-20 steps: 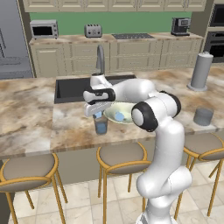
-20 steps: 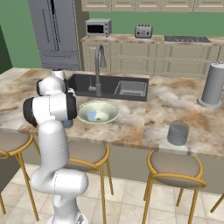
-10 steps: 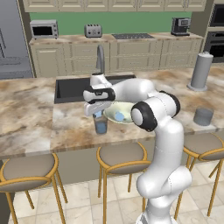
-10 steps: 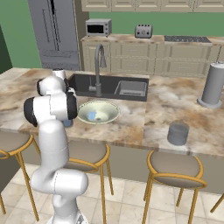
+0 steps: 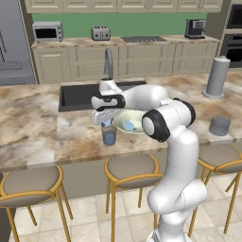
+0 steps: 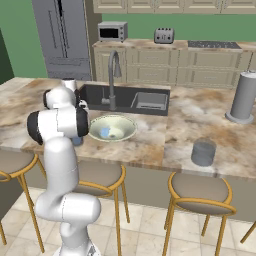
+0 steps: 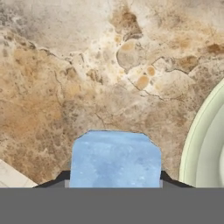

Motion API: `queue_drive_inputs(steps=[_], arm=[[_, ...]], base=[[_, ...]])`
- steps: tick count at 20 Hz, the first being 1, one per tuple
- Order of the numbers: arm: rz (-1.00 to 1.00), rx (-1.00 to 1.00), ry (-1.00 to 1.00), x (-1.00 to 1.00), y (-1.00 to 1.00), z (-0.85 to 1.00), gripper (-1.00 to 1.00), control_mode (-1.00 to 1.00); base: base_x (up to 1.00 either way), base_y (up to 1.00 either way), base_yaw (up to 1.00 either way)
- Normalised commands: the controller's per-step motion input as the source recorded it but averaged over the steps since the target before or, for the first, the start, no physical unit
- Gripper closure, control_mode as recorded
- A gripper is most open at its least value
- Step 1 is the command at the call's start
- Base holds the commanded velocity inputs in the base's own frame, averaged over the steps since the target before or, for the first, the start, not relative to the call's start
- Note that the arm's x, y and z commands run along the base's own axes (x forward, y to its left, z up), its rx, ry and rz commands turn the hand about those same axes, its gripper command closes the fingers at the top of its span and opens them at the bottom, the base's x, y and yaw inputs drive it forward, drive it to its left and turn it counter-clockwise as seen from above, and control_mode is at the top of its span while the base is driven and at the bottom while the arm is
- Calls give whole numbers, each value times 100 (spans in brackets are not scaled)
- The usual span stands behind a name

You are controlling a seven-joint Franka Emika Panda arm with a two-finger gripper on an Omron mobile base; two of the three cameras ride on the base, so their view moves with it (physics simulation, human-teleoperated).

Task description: There are four ice cubes in the ice bowl. Place two ice cubes in each glass of water.

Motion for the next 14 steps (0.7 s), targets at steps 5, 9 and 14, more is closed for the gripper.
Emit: queue_drive_inputs(steps=[5,9,14], arm=[[0,0,-5,-22,-2,0,-100,-100],[0,1,-4,-17,-12,0,-100,-100],[0,3,-3,-9,-34,0,-100,-100]], base=[[0,0,0],[0,0,0],[0,0,0]])
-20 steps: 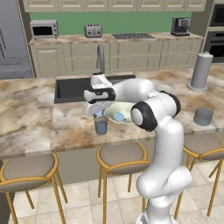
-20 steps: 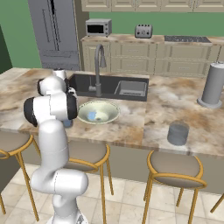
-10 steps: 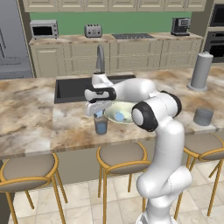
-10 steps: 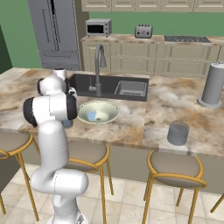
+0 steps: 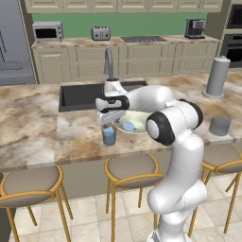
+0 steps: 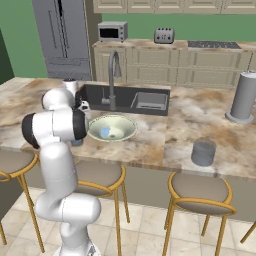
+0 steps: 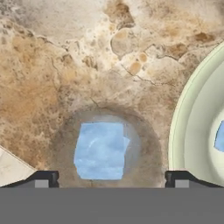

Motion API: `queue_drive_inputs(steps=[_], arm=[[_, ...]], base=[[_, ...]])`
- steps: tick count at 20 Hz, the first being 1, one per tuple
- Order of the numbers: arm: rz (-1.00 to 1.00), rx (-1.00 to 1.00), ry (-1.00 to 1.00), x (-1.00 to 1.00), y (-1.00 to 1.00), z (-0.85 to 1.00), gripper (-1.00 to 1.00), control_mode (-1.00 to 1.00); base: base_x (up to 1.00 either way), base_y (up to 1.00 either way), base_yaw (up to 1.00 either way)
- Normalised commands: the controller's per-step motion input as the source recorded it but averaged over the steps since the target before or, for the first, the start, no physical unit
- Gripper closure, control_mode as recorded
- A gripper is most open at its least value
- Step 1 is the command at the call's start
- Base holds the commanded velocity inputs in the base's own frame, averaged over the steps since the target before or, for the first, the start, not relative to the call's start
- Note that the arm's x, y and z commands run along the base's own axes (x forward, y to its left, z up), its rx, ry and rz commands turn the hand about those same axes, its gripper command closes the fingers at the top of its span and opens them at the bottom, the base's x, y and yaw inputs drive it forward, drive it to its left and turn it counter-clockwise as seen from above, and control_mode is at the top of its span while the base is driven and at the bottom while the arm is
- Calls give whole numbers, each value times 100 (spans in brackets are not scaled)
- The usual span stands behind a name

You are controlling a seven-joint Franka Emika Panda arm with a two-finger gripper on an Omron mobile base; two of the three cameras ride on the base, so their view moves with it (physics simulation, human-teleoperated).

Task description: There are four ice cubes in the ice bowl. Place two ice cubes in each glass of water.

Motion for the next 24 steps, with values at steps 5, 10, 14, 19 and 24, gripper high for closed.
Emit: queue_drive_inputs(steps=[5,10,14,19,24], arm=[[-6,13,-3,25,-39,64,-100,-100],[-35,15,3,13,-83,81,-100,-100],[-50,16,27,0,-100,12,-100,-100],[-50,18,32,0,-100,0,-100,-100],[-18,9,6,0,-44,0,-100,-100]], base=[[0,0,0],[0,0,0],[0,0,0],[0,0,0],[0,0,0]])
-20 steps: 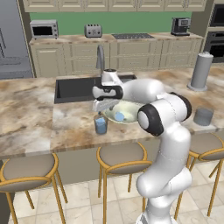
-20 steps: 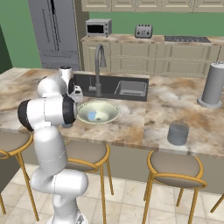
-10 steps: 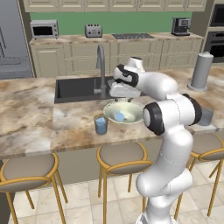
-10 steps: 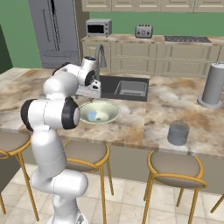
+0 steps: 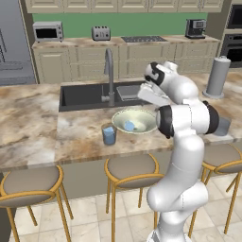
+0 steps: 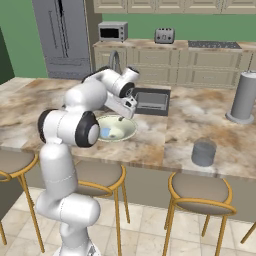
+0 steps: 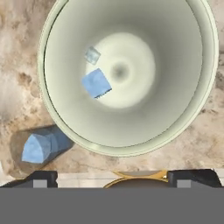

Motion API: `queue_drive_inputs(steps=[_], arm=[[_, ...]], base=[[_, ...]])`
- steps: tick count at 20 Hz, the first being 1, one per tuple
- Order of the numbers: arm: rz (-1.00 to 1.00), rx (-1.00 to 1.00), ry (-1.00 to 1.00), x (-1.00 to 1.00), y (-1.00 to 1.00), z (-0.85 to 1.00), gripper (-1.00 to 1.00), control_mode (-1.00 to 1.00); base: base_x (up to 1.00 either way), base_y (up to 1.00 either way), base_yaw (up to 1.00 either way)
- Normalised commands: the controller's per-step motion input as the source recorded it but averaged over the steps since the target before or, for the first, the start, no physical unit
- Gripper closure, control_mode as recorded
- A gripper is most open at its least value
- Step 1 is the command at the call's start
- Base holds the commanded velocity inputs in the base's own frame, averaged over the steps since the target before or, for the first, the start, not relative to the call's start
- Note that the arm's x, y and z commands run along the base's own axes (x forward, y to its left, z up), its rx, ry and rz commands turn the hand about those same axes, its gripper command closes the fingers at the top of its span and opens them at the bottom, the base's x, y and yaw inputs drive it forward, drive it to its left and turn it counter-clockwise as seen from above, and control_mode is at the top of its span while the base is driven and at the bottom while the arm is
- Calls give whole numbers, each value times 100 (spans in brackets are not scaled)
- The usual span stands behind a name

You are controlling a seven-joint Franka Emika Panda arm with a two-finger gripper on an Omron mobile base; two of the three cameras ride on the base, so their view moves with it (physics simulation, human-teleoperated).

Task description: There are four ice cubes in the ice bowl. Place two ice cubes in each glass of water.

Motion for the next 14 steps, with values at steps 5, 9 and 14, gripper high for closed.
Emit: queue_drive_inputs(steps=[5,9,14], arm=[[-5,2,6,2,-43,-12,-100,-100],[-13,2,17,0,-99,-49,-100,-100],[-7,1,11,0,-74,-58,-100,-100]], base=[[0,0,0],[0,0,0],[0,0,0]])
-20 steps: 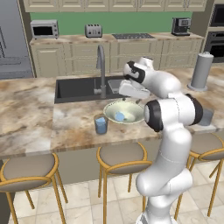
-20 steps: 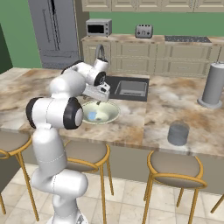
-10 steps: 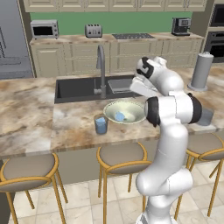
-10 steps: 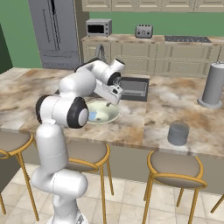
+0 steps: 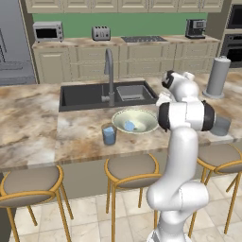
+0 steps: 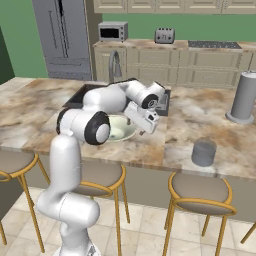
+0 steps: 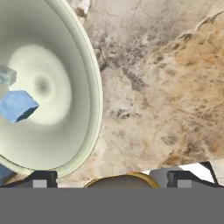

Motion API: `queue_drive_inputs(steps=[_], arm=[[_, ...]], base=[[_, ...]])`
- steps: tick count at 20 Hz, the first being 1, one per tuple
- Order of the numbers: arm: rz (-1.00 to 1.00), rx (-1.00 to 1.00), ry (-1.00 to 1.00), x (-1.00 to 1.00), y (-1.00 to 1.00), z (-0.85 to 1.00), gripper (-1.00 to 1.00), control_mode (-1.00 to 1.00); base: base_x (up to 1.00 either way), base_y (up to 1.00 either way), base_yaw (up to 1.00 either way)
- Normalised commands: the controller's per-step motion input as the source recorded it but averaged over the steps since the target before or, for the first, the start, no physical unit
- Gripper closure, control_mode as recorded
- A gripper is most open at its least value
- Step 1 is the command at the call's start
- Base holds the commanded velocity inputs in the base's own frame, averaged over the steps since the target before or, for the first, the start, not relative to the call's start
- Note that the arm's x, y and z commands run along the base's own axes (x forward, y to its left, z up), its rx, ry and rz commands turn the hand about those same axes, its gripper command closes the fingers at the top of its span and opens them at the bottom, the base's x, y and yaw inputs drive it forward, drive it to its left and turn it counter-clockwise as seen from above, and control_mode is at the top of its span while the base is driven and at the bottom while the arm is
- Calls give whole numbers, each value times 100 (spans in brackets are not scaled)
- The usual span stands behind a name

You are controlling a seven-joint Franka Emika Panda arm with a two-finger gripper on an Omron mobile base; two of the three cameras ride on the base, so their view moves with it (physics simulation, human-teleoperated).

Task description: There are four ice cubes in the ice bowl. Place two ice cubes in each glass of water.

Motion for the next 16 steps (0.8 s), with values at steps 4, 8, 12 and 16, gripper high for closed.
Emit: queue_drive_inputs(steps=[4,8,12,16], arm=[[0,0,0,3,-6,-54,-100,-100],[0,1,0,9,15,-42,-100,-100],[0,1,-1,10,28,-31,-100,-100],[0,1,-2,9,40,-18,-100,-100]], base=[[0,0,0],[0,0,0],[0,0,0],[0,0,0]])
